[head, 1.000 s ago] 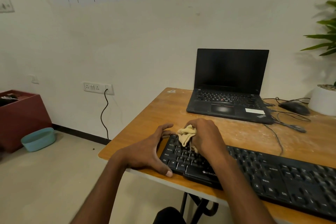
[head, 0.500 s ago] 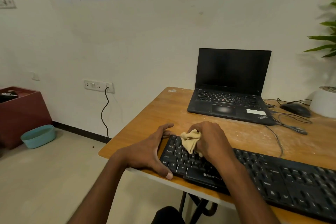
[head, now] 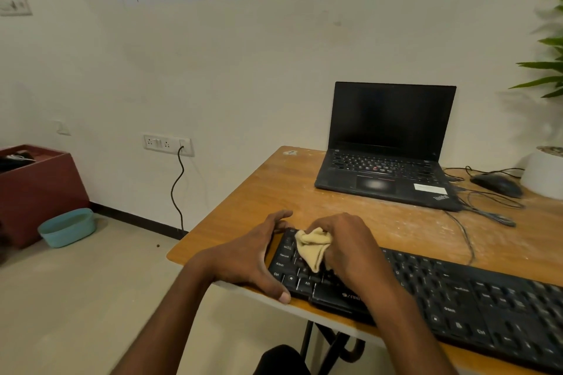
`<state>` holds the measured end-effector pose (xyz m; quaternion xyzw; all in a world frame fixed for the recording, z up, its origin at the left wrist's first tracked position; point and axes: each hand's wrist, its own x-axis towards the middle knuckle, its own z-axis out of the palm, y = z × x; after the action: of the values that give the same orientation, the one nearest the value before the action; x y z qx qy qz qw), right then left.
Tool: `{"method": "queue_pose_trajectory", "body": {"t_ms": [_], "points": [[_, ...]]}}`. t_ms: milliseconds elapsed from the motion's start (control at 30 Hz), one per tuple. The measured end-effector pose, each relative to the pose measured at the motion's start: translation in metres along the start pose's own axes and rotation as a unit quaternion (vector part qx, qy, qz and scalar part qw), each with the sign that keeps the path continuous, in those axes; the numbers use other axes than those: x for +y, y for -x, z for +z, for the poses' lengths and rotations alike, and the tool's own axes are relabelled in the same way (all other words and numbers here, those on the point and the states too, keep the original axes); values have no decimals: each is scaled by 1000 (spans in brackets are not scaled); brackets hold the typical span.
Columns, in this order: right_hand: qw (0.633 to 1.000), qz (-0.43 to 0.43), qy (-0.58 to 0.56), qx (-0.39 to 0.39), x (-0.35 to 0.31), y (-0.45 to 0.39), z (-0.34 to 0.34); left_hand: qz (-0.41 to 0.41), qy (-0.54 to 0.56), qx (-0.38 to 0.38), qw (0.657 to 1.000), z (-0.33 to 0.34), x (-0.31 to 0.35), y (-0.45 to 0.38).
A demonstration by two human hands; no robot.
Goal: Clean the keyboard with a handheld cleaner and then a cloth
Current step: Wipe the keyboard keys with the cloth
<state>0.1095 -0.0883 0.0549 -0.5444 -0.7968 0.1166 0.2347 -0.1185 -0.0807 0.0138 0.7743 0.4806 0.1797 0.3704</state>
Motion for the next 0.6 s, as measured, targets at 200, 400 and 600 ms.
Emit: {"method": "queue_pose_trajectory", "body": {"t_ms": [200, 400, 600], "points": [[1000, 23, -16, -4, 2, 12, -4, 3, -2, 2, 1000, 1, 1, 0], [998, -35, -57, 8, -36, 4, 22, 4, 1, -13, 1000, 2, 2, 0], [999, 13, -32, -33, -20, 23, -1, 2, -6, -2, 1000, 1, 2, 0]]}}
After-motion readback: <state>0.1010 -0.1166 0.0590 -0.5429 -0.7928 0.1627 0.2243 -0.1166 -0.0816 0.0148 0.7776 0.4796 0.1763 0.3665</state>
